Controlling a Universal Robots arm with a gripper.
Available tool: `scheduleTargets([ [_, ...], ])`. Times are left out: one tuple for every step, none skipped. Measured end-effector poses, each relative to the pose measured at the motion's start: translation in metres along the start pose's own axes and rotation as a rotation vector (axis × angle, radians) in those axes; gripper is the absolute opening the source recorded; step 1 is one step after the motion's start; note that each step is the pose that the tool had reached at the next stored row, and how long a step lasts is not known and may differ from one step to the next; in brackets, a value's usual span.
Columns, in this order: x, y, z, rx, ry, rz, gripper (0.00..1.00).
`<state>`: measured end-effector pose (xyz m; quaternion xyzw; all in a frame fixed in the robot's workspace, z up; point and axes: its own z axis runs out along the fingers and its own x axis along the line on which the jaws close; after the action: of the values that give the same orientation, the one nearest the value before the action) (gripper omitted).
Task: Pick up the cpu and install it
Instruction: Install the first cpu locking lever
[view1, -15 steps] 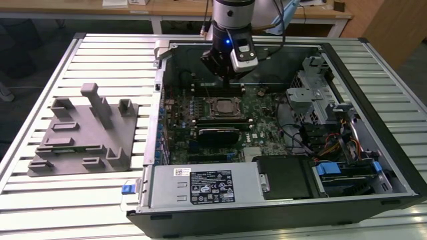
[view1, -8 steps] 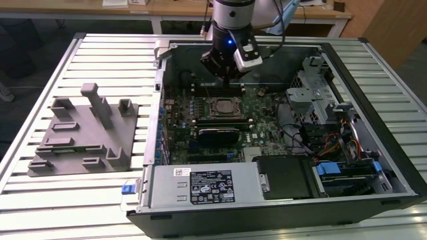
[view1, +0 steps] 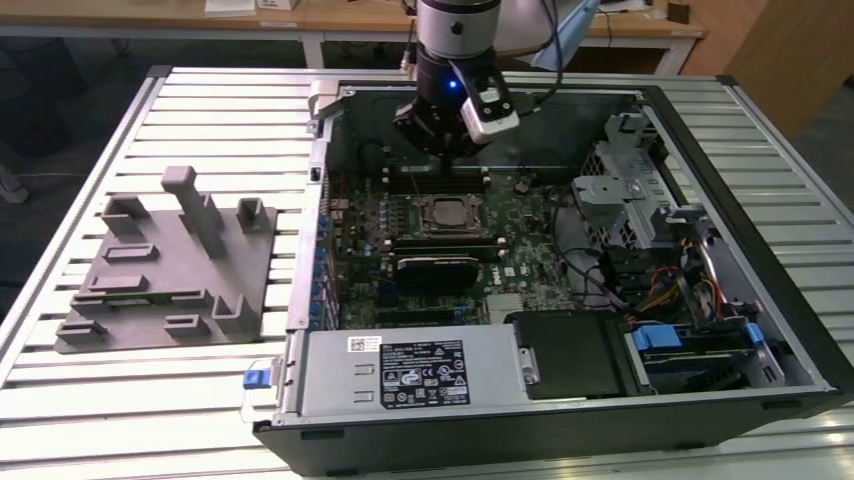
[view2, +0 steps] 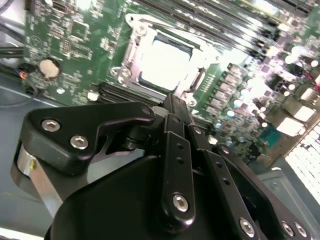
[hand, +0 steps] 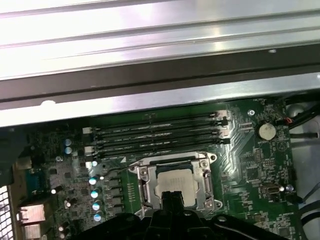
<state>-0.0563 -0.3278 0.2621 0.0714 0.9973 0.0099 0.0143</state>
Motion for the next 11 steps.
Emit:
scheduleTargets([
  [0.0026, -0.0004, -0.0001, 0.0001, 0.0, 0.0, 0.11],
  [0.0048, -0.0007, -0.0001, 0.0, -0.0001, 0.0, 0.11],
  [0.0058, -0.0008, 0.0, -0.0001, -0.0001, 0.0, 0.11],
  [0.0059, -0.0008, 0.0, -0.0002, 0.0, -0.003, 0.11],
  [0.0059, -0.0008, 0.0, -0.0004, 0.0003, -0.013, 0.11],
  [0.0059, -0.0008, 0.0001, -0.0009, 0.0006, -0.03, 0.11],
  [0.0059, -0.0008, 0.0002, -0.0013, 0.001, -0.048, 0.11],
  [0.006, -0.0009, 0.0002, -0.0016, 0.0013, -0.063, 0.11],
  [0.0064, -0.0009, 0.0003, -0.002, 0.0015, -0.072, 0.11],
  [0.0071, -0.001, 0.0004, -0.0022, 0.0016, -0.079, 0.11],
  [0.008, -0.0012, 0.0004, -0.0023, 0.0018, -0.084, 0.11],
])
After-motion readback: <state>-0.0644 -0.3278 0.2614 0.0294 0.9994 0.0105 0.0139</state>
